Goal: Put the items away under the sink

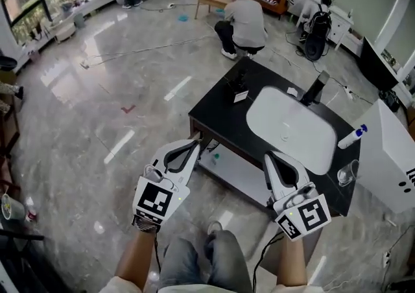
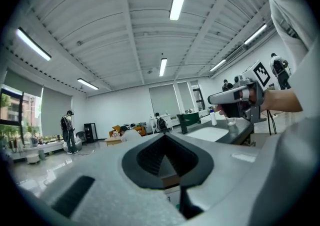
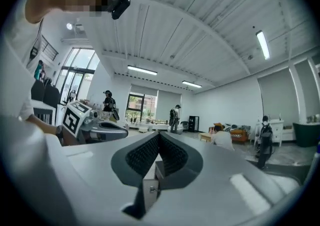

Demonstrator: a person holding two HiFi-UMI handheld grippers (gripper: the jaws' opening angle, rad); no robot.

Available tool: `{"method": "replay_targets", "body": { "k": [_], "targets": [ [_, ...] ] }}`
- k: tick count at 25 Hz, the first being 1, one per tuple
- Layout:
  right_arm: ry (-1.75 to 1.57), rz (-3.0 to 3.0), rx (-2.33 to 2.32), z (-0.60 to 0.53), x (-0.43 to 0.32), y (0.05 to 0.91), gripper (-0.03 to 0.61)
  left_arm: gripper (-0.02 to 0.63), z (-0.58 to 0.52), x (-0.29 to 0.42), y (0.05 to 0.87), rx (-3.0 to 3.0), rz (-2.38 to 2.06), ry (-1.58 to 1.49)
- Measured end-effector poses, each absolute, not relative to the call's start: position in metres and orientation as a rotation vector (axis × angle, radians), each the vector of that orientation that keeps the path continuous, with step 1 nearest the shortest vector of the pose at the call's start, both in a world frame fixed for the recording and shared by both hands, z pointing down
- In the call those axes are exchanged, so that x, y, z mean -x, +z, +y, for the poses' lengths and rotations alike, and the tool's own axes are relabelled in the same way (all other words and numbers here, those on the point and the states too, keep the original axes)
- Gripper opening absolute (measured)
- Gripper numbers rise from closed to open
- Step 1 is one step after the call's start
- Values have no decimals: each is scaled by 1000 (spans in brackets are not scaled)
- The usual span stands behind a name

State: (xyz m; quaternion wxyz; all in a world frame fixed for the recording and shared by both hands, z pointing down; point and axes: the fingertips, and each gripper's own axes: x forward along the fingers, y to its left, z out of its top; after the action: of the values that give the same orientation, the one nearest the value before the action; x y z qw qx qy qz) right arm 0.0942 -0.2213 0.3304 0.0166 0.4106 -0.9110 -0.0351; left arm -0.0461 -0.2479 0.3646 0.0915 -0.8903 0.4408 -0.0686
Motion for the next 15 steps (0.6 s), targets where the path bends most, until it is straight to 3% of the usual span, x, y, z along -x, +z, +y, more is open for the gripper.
{"method": "replay_targets", "body": {
  "k": [6, 15],
  "targets": [
    [6, -2827, -1261, -205, -99, 216, 6, 5, -227, 54, 248, 2655, 1362, -211],
    [40, -2814, -1196, -130, -82, 133, 6, 6, -160, 64, 144, 2642, 1341, -166]
  ]
}}
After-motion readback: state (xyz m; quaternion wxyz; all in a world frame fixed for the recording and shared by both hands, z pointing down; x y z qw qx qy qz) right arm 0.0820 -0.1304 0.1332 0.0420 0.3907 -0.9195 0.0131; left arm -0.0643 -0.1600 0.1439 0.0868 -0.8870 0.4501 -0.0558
